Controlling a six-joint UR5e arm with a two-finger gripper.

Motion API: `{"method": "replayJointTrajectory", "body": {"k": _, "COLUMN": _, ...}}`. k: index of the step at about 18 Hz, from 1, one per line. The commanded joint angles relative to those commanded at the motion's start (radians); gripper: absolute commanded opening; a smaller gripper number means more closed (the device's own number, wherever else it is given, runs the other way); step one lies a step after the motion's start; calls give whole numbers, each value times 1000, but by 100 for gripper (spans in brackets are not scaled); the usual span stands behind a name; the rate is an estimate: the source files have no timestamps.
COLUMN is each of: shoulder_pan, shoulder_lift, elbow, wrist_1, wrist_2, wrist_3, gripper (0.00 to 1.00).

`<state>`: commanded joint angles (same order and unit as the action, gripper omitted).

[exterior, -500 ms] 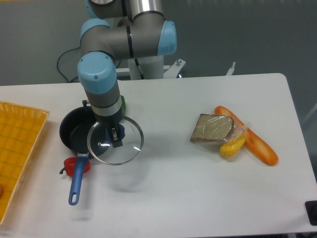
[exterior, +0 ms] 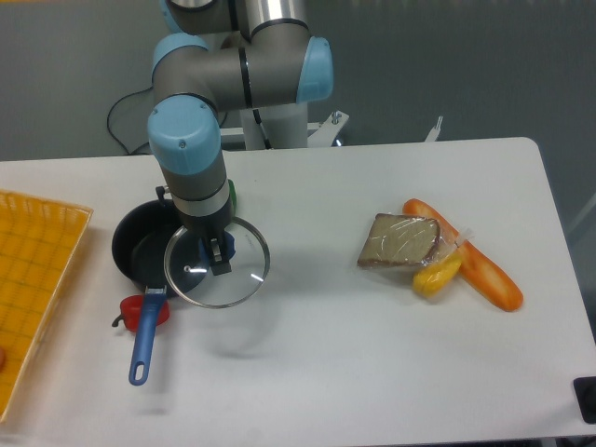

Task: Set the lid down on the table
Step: 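Lift the glass lid off the black saucepan with the gripper, then carry the glass lid away from the saucepan over the open table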

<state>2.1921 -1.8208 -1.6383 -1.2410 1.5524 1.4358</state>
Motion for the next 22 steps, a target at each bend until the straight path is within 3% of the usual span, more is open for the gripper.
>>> {"method": "replayJointTrajectory", "body": {"k": 16, "shoulder_pan": 12, "shoulder_lift": -12, "elbow": 38, "wrist_1": 5, "wrist_2": 2, "wrist_3": -2, "gripper": 59}}
{"method": "replayJointTrajectory", "body": {"k": 22, "shoulder_pan": 38, "shoulder_lift": -52, "elbow": 61, "wrist_1": 20, "wrist_2": 17, "wrist_3": -3, "gripper": 59}}
